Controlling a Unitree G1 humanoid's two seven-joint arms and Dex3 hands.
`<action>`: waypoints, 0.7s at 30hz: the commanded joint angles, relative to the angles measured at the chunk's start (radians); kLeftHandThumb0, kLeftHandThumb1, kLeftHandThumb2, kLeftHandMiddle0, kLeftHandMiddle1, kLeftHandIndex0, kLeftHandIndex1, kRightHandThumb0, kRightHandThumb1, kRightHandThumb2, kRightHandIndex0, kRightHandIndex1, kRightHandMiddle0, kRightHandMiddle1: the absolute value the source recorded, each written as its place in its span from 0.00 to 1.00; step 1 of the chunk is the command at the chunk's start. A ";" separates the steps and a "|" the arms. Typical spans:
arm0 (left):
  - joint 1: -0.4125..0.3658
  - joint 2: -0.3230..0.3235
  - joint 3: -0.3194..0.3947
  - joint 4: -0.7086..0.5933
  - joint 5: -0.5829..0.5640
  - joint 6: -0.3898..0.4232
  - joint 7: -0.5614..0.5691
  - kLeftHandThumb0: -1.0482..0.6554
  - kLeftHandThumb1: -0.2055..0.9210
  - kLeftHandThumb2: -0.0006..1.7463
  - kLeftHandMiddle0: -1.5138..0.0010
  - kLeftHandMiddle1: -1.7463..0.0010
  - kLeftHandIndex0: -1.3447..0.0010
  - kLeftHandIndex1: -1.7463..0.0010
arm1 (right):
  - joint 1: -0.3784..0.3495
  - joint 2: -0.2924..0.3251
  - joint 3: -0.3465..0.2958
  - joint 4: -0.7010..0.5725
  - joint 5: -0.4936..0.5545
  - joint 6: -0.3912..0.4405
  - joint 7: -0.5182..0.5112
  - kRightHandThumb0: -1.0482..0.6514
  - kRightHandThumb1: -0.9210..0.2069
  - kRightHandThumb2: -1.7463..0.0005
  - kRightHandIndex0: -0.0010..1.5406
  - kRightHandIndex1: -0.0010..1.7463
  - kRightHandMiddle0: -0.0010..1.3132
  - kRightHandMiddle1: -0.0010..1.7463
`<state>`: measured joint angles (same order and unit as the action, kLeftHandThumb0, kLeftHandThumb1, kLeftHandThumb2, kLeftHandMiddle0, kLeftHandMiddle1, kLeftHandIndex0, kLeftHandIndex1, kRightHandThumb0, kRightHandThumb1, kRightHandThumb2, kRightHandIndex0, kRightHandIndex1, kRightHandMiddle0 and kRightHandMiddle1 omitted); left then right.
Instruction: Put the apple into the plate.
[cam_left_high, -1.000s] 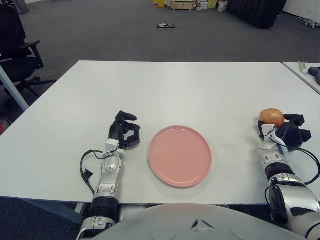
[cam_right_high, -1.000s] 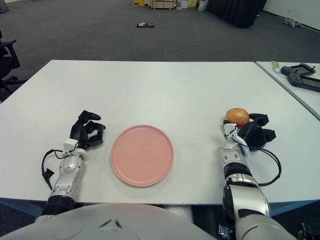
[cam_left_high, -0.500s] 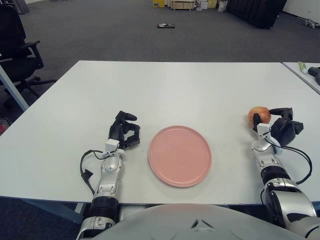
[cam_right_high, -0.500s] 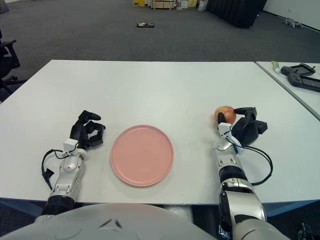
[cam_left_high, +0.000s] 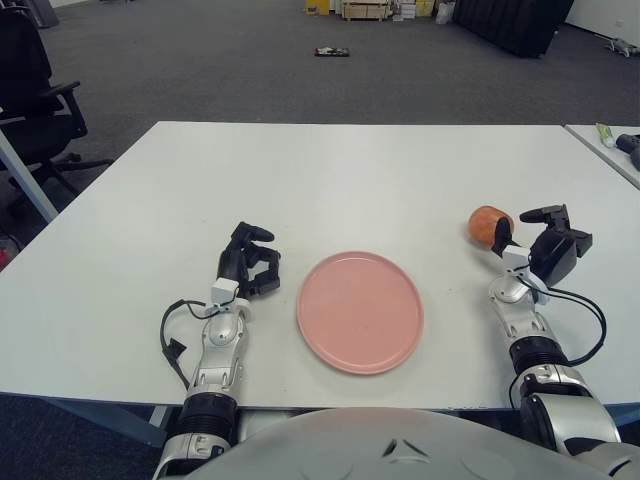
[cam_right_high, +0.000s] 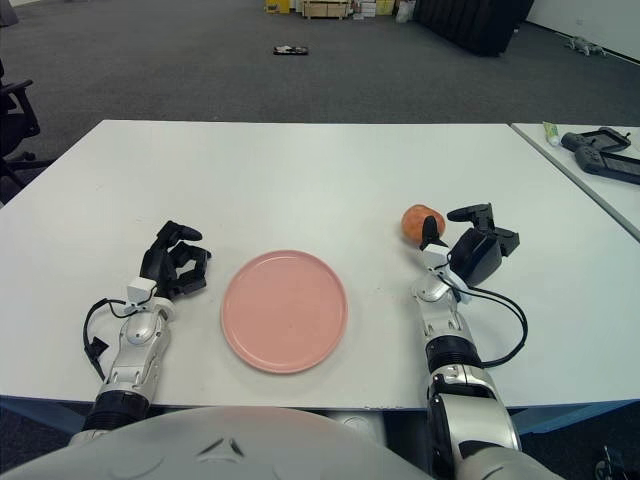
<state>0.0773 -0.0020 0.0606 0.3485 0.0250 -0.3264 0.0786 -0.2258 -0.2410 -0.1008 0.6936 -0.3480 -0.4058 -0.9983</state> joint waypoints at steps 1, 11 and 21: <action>0.026 -0.003 0.002 0.036 -0.006 0.043 -0.004 0.61 0.54 0.64 0.58 0.17 0.69 0.00 | 0.027 0.032 0.021 -0.084 -0.035 -0.018 -0.005 0.32 0.59 0.20 0.82 1.00 0.50 1.00; 0.023 -0.009 -0.001 0.040 -0.009 0.039 -0.002 0.61 0.54 0.64 0.57 0.19 0.68 0.00 | 0.090 0.061 0.058 -0.263 -0.077 0.014 0.090 0.33 0.56 0.22 0.80 1.00 0.48 1.00; 0.023 -0.011 -0.003 0.042 -0.009 0.035 0.000 0.61 0.53 0.65 0.56 0.19 0.68 0.00 | 0.108 0.058 0.071 -0.314 -0.075 0.002 0.201 0.34 0.51 0.27 0.74 1.00 0.44 1.00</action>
<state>0.0756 -0.0054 0.0594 0.3503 0.0174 -0.3271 0.0784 -0.1252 -0.1762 -0.0358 0.4001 -0.4232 -0.3947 -0.8358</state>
